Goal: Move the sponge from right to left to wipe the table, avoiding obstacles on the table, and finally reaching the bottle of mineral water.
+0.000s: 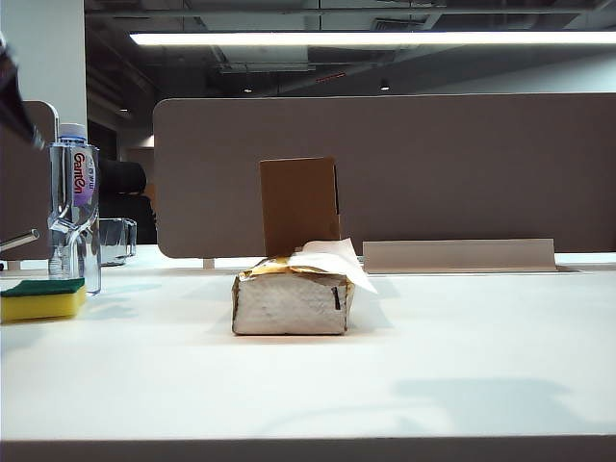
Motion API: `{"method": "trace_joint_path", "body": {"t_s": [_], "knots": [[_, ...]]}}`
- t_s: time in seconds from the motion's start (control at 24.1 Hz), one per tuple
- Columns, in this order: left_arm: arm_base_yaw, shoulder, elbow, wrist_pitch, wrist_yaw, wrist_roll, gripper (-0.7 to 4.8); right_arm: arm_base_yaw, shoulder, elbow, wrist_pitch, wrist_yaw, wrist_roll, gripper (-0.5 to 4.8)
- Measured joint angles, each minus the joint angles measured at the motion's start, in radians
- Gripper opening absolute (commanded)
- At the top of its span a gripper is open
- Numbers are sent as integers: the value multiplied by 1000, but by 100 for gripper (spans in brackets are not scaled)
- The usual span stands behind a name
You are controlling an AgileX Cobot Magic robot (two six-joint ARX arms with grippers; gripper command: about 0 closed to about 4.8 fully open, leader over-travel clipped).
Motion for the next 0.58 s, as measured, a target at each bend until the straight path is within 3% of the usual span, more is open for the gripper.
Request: {"method": "trace_joint_path", "body": {"t_s": [0.58], "knots": [[-173,-210,0,-38,10,-18,350,0,0,1,191,47,-1,207]]}}
